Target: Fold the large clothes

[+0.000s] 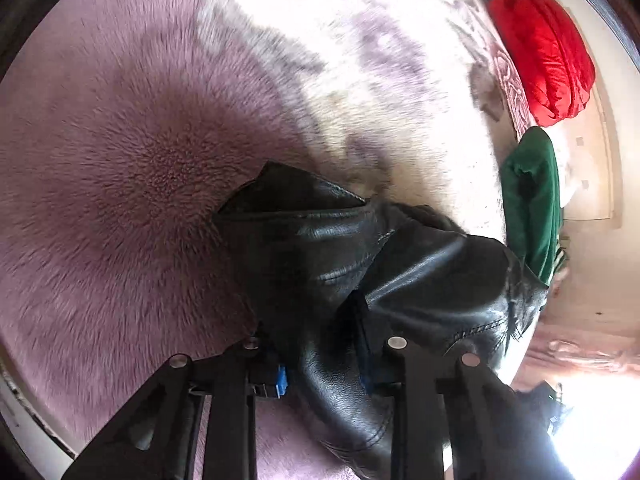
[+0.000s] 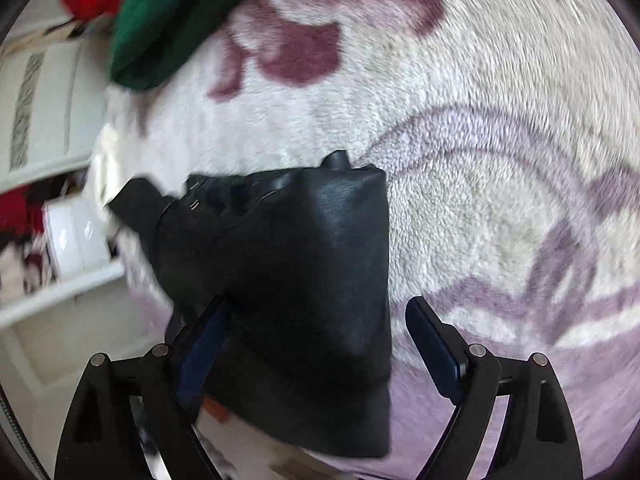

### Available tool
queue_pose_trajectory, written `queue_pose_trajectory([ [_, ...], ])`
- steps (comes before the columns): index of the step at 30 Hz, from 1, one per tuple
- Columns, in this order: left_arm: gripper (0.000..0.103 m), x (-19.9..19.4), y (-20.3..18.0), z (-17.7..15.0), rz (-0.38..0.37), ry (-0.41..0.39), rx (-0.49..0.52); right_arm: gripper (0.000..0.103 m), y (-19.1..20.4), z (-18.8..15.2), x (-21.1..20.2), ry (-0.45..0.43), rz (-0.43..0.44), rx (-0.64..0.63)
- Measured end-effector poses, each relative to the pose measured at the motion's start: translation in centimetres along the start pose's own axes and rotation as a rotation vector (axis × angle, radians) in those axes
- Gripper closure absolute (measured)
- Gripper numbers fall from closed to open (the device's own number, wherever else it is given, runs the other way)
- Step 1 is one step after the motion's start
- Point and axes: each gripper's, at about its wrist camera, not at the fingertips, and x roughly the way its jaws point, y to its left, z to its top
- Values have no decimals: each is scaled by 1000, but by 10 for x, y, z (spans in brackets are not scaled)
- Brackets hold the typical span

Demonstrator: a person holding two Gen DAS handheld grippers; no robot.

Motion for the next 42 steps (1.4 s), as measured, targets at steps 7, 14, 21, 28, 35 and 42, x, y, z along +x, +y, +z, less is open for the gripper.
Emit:
queue_pose_trajectory([
  [7, 61, -11, 9, 6, -132, 98, 58, 10, 12, 13, 21, 63, 51, -42],
  [14, 57, -3, 15, 6, -189, 99, 30, 7, -29, -16, 56, 232, 295, -60],
  [21, 61, -12, -3, 13, -135, -13, 50, 19, 10, -19, 86, 131, 375, -167],
  [28, 82, -37, -36, 18, -109, -84, 103, 52, 24, -19, 81, 130, 445, -93],
  [35, 83, -77, -82, 22, -124, -159, 166, 55, 69, -14, 58, 131, 515, -154],
  [42, 83, -114, -170, 39, -206, -218, 239, 56, 132, 18, -1, 91, 566, -241],
])
